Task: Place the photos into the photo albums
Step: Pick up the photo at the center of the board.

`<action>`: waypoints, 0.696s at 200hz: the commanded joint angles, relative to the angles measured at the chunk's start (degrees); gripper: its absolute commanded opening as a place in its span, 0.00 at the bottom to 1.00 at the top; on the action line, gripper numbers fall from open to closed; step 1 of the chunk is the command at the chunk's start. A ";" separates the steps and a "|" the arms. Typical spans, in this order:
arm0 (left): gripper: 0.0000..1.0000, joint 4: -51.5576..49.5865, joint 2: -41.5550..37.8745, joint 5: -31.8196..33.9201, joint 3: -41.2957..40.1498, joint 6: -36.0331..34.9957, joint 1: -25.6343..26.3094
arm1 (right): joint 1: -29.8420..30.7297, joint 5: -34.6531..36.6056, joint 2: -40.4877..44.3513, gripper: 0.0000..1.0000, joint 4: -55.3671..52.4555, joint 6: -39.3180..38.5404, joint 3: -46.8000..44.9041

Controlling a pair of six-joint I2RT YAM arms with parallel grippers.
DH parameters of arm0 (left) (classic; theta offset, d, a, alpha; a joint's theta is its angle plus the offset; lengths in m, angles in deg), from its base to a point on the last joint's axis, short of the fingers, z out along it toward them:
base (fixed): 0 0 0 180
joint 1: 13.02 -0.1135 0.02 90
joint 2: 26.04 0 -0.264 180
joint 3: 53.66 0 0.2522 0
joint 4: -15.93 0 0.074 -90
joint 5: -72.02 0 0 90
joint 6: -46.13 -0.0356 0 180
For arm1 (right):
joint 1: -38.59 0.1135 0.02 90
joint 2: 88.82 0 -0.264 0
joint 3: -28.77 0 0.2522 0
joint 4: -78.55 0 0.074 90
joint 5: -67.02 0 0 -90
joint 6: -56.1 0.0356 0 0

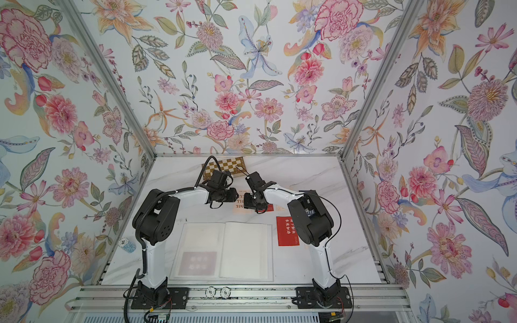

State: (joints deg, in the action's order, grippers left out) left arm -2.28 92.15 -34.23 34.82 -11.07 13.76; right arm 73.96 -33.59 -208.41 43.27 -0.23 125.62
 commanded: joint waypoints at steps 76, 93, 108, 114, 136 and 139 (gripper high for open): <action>0.38 0.35 -2.18 -2.81 -6.83 3.36 1.56 | -2.35 -9.69 0.06 0.47 6.21 4.60 -4.92; 0.38 0.93 -2.77 -2.89 -8.05 3.49 1.56 | -2.76 -11.06 0.33 0.47 7.65 5.44 -5.55; 0.38 1.29 -3.09 -2.98 -8.98 3.59 1.60 | -3.03 -12.27 0.76 0.47 9.33 6.39 -6.35; 0.38 1.51 -3.28 -2.91 -9.34 3.67 1.59 | -3.02 -12.13 1.12 0.47 9.41 6.57 -6.42; 0.38 1.72 -3.57 -2.69 -10.36 3.76 1.60 | -2.86 -10.03 2.41 0.47 8.56 6.41 -6.81; 0.38 1.77 -3.58 -2.72 -10.50 3.70 1.53 | -2.81 -9.91 2.47 0.47 8.39 6.34 -6.87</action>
State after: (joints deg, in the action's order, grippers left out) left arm 3.95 88.43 -36.26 27.17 -8.43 14.44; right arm 70.84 -44.47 -207.51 53.50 5.17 120.33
